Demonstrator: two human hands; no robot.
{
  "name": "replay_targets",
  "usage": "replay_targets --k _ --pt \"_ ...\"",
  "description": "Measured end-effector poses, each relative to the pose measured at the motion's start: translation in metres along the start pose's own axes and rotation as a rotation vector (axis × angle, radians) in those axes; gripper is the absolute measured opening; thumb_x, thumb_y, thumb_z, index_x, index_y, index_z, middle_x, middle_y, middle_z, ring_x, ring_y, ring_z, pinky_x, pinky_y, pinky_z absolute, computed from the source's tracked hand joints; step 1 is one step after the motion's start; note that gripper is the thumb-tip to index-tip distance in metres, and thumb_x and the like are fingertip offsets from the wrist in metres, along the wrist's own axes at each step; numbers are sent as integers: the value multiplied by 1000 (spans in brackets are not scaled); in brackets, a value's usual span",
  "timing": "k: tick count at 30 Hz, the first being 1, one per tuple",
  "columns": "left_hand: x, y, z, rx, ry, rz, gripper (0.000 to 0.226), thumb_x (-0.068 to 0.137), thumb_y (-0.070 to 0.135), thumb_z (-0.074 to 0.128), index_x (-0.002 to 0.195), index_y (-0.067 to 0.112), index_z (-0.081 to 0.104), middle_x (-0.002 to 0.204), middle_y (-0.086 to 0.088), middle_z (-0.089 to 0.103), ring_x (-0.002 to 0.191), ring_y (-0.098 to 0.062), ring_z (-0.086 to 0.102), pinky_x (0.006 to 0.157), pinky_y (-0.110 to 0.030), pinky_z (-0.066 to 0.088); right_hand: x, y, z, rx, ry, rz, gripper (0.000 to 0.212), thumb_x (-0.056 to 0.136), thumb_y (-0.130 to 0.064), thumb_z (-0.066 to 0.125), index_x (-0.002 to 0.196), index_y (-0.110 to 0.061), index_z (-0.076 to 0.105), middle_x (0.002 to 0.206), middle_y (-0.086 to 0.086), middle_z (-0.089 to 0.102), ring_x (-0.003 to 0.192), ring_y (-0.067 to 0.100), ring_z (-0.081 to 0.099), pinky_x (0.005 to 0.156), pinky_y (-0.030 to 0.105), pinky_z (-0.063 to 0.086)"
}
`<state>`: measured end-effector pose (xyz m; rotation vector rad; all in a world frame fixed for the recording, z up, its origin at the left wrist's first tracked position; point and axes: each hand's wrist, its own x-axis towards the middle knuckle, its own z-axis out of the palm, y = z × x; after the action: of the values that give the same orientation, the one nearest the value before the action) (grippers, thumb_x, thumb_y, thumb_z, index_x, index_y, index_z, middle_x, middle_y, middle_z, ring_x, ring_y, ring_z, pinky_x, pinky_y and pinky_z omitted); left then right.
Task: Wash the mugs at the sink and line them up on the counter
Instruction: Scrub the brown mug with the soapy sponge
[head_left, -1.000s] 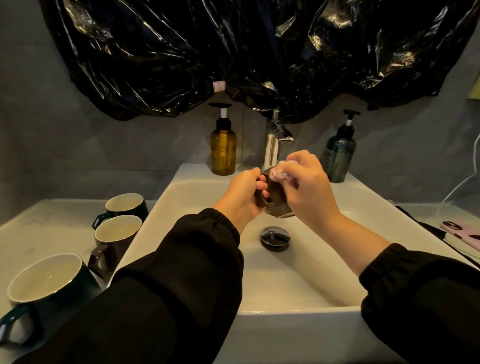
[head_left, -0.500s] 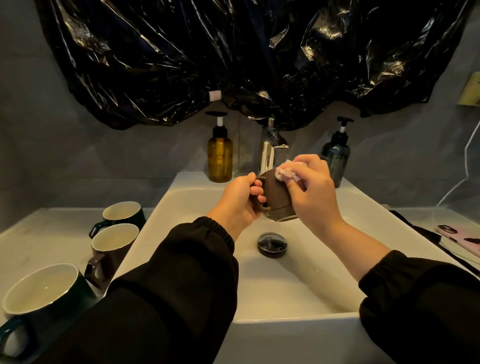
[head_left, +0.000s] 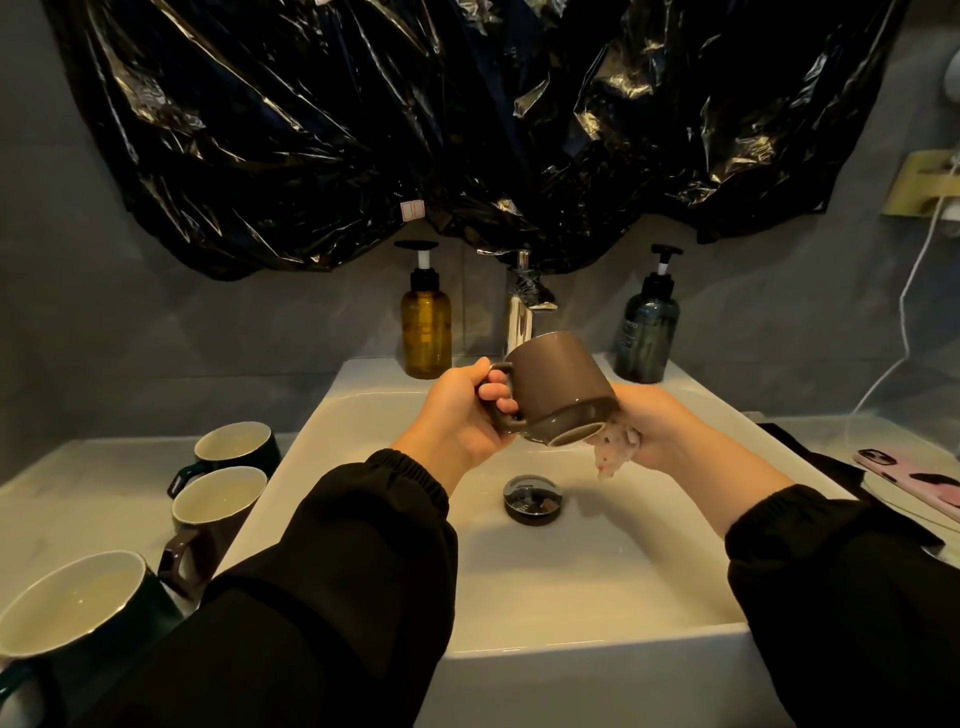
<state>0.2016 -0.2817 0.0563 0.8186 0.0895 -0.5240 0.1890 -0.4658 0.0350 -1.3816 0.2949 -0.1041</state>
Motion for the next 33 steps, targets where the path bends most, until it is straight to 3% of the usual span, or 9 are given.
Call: replay_targets --k 3,6,10,14,20,25,27,29,33 --pt "0 3 0 -55 35 1 40 101 30 38 68 12 49 47 3 41 47 -10 36 51 -20 36 10 -12 -13 65 211 -40 16 91 -10 47 76 -8 51 62 7 55 45 15 57 46 32 49" --pt "1 4 1 -74 76 3 39 101 30 38 70 11 51 43 2 42 46 -9 37 51 -20 37 1 -20 -9 -183 453 -432 17 89 -21 56 103 -13 59 90 2 63 82 17 65 71 33 54" --pt "5 2 3 -58 85 -10 40 102 31 37 70 12 51 43 3 43 49 -9 36 53 -20 37 -31 -6 34 -607 311 -991 14 92 -21 59 101 -13 65 111 -1 64 110 9 54 91 23 43" --pt "6 2 2 14 53 -8 38 102 31 36 69 14 48 43 4 40 49 -9 35 54 -19 35 -30 8 56 -1025 179 -1171 13 92 -14 58 100 -9 67 124 6 60 120 18 51 94 26 43" --pt "4 -2 5 134 33 19 39 102 29 36 68 14 48 44 5 40 48 -8 34 52 -19 34 -15 1 52 -685 280 -982 17 93 -18 58 104 -15 70 109 -1 66 99 5 54 81 0 33" --pt "3 0 2 127 21 36 39 101 29 37 68 13 50 47 5 40 47 -8 35 50 -19 34 -13 -10 32 -389 310 -481 23 94 -37 51 100 -23 68 93 -3 65 77 23 63 52 32 51" --pt "3 1 1 97 24 33 40 101 29 37 67 13 50 47 4 41 48 -8 35 51 -19 34 -14 -10 24 -224 163 -194 32 96 -41 49 112 -19 64 91 6 65 67 23 62 49 29 49" --pt "4 3 -1 52 36 30 39 101 29 37 68 13 50 46 4 42 48 -8 36 50 -19 35 -16 -11 17 110 -93 2 31 100 -36 42 115 -16 61 89 9 67 76 21 63 66 31 50" --pt "4 7 -5 -38 67 49 39 101 29 37 69 12 50 44 4 42 44 -8 37 50 -19 36 -24 -19 4 210 -446 5 24 96 -5 38 110 -12 56 86 8 68 82 20 66 79 35 49"
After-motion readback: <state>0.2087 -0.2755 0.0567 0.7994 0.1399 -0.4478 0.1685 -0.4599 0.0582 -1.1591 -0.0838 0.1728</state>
